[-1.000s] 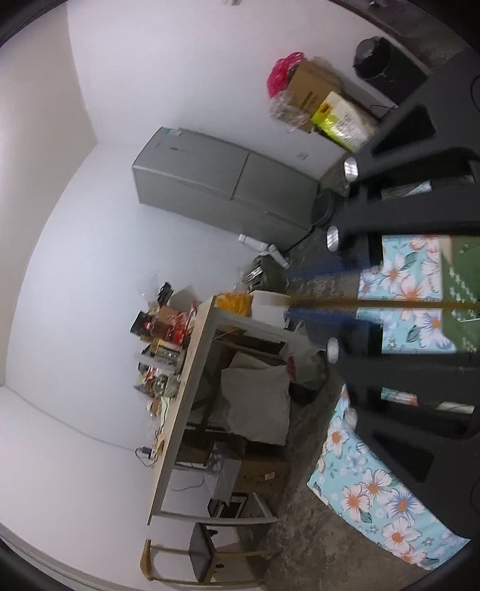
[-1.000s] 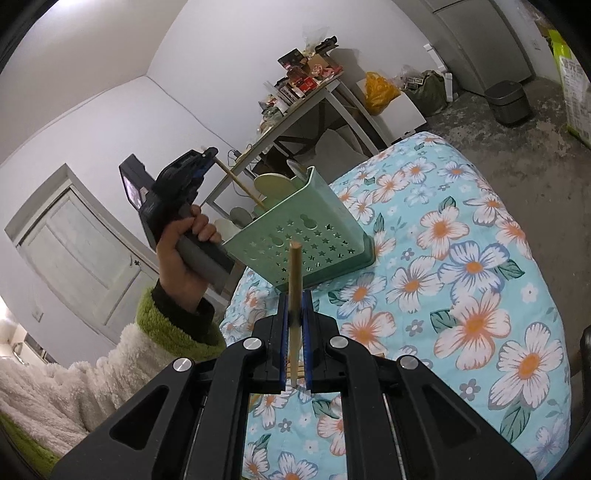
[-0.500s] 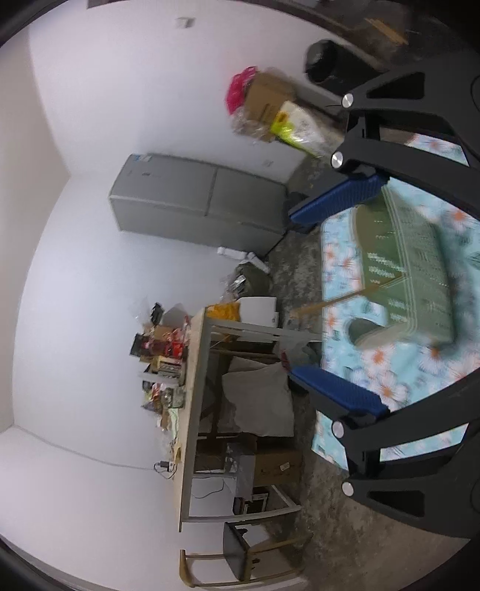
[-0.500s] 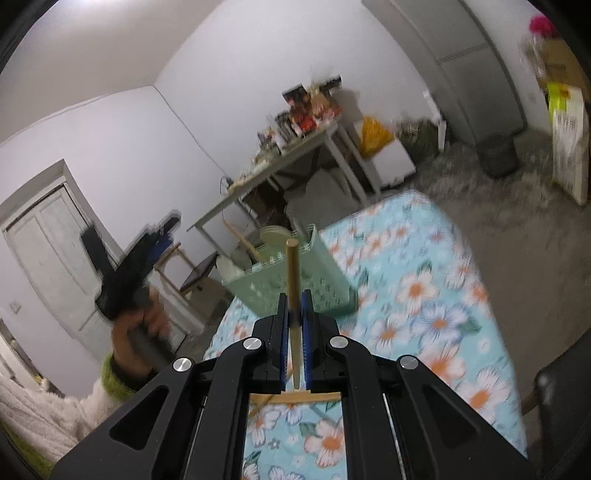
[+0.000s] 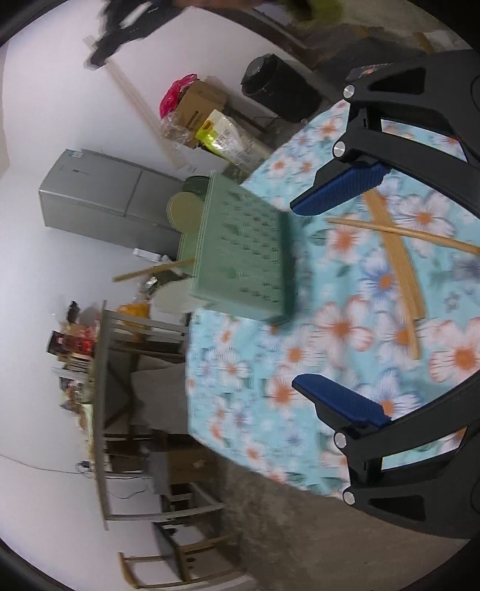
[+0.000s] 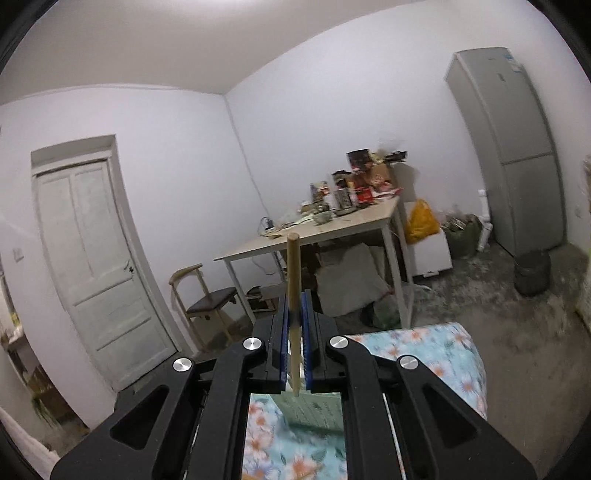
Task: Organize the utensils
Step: 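Lower the right gripper's chopstick into the green holder and release it, then move the left gripper down and close on a wooden chopstick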
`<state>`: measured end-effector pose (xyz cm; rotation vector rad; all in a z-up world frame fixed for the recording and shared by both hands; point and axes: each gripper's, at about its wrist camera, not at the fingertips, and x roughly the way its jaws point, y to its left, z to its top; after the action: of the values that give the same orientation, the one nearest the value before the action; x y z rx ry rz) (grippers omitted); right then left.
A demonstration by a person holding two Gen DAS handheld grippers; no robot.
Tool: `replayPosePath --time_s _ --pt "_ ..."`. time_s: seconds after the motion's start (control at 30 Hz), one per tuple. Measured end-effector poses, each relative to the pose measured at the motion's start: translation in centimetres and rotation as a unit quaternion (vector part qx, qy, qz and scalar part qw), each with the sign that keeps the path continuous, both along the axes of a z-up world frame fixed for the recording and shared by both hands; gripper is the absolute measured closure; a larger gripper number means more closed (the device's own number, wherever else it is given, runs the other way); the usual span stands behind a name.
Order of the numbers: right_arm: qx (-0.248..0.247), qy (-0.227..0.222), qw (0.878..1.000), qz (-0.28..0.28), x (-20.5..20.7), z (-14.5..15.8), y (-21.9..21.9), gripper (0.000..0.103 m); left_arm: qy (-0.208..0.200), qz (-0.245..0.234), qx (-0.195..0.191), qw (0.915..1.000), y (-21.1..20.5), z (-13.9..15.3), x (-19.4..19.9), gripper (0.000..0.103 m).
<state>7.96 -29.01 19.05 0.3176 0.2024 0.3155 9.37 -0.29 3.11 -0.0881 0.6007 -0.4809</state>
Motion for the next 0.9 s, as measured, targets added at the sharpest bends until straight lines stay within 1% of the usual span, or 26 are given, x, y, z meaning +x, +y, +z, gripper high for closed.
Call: replayPosePath --time_s 0.03,0.07,0.1,0.2,0.3,0.33,0.4,0.47,0.53,0.57,0.63,0.67,0.7,0.8,0.9 --pt "-0.007 0.0 1.0 0.003 0.8 0.2 0.6 0.096 0.007 0.0 0.001 1.0 0.3 -0.5 -0.2 0.019" --pt "-0.025 0.003 1.0 0.001 2.1 0.4 1.6 0.096 0.011 0.001 0.002 0.9999 0.7 -1.0 -0.5 0.019" --pt "-0.037 0.004 0.999 -0.001 2.6 0.5 2.2 0.096 0.014 0.001 0.002 0.9999 0.6 -1.0 -0.2 0.019" --pt "-0.085 0.017 0.996 -0.012 5.4 -0.2 4.5 0.096 0.022 -0.002 0.003 0.9998 0.7 -1.6 -0.8 0.019" --pt "-0.135 0.029 0.99 -0.02 7.7 -1.2 6.6 0.096 0.021 -0.003 0.003 0.9998 1.1 -1.8 -1.1 0.019" --pt "-0.156 0.035 0.987 -0.023 8.6 -1.7 7.3 0.096 0.022 -0.004 0.004 0.9997 1.1 -1.9 -1.1 0.019" --pt "-0.182 0.047 0.982 -0.022 9.8 -2.3 8.5 0.096 0.023 -0.004 0.004 0.9997 1.4 -2.0 -1.1 0.019" --pt "-0.215 0.064 0.974 -0.02 11.0 -3.0 9.8 0.096 0.025 -0.003 0.005 0.9997 1.7 -2.0 -0.9 0.019" --pt "-0.252 0.08 0.964 -0.013 12.0 -3.9 11.4 0.095 0.028 -0.002 0.004 0.9996 1.9 -2.0 -0.9 0.019" --pt "-0.267 0.083 0.96 -0.012 12.3 -4.1 12.0 0.093 0.028 -0.001 0.004 0.9996 2.1 -2.0 -0.8 0.019" --pt "-0.292 0.083 0.953 -0.013 12.3 -4.4 13.3 0.076 0.03 0.001 0.005 0.9995 2.2 -2.1 -0.7 0.019" --pt "-0.295 0.08 0.952 -0.013 12.2 -4.3 13.5 0.062 0.031 0.001 0.006 0.9995 2.3 -2.1 -0.7 0.019" --pt "-0.295 0.073 0.953 -0.012 12.0 -4.2 13.7 0.057 0.032 0.001 0.007 0.9995 2.4 -2.1 -0.6 0.019" --pt "-0.287 0.062 0.956 -0.015 11.1 -3.7 13.8 0.054 0.033 0.001 0.008 0.9994 2.4 -2.0 -0.7 0.019" --pt "-0.252 0.058 0.966 -0.027 9.4 -3.4 12.5 0.052 0.032 0.002 0.007 0.9995 2.5 -2.0 -0.6 0.019"
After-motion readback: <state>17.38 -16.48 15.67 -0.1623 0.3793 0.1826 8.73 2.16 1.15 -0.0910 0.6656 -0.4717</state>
